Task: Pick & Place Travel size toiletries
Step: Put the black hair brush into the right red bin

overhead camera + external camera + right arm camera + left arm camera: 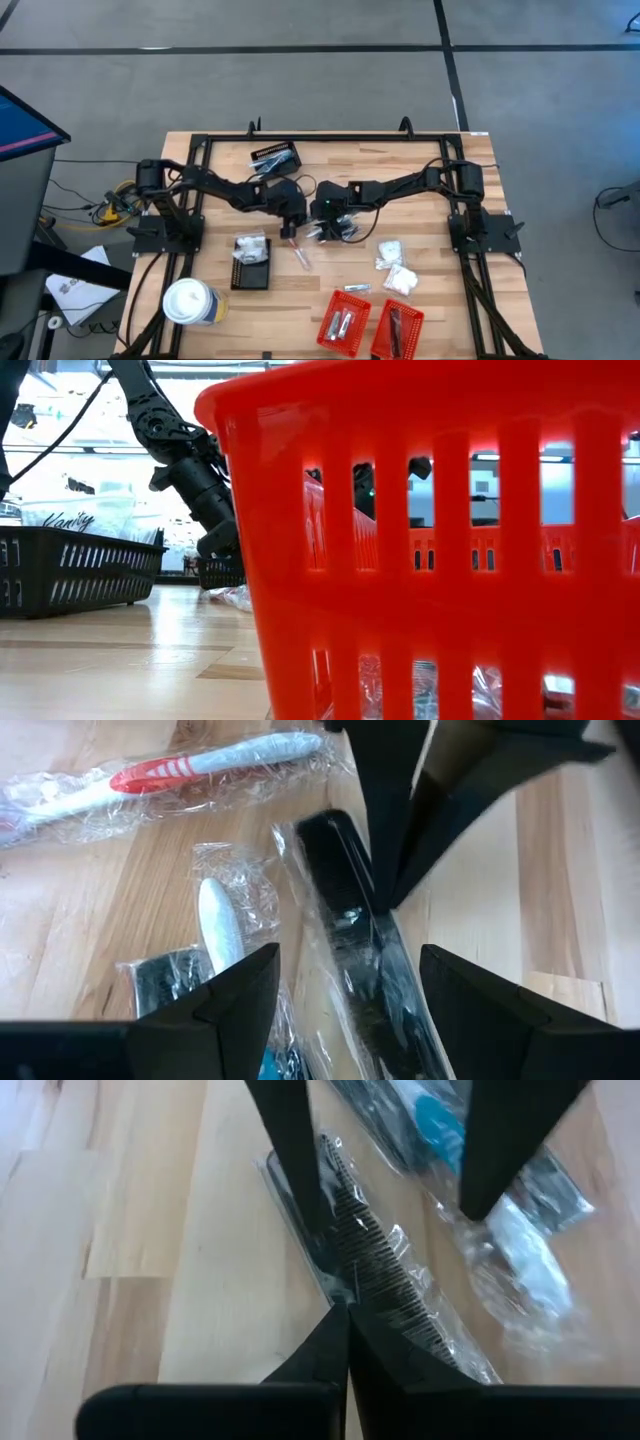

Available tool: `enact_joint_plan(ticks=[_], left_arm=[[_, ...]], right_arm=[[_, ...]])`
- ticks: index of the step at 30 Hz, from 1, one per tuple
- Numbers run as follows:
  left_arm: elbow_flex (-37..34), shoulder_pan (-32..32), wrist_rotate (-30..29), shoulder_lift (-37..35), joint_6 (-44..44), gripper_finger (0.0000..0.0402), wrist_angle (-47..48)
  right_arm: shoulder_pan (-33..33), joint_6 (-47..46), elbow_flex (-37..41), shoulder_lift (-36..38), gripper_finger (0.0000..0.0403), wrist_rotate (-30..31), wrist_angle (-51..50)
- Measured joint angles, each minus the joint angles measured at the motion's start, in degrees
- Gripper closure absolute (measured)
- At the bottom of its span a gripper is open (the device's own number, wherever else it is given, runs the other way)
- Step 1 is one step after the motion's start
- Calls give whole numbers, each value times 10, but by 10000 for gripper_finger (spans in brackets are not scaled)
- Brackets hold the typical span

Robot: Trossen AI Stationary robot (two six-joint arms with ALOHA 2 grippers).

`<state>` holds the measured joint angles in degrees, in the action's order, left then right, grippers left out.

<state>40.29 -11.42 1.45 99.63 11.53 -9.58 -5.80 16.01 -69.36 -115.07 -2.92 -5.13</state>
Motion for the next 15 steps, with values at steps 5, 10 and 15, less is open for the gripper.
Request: enact_joint_plan(ticks=[5,10,15], left_arm=[[3,-14,18,20,0,400,-9],[2,-19,22,22,0,400,-6],[2,-19,20,23,0,400,1]], right_arm=[[0,0,0,0,168,0,2],[0,0,0,0,168,0,2],[0,0,0,0,168,0,1]])
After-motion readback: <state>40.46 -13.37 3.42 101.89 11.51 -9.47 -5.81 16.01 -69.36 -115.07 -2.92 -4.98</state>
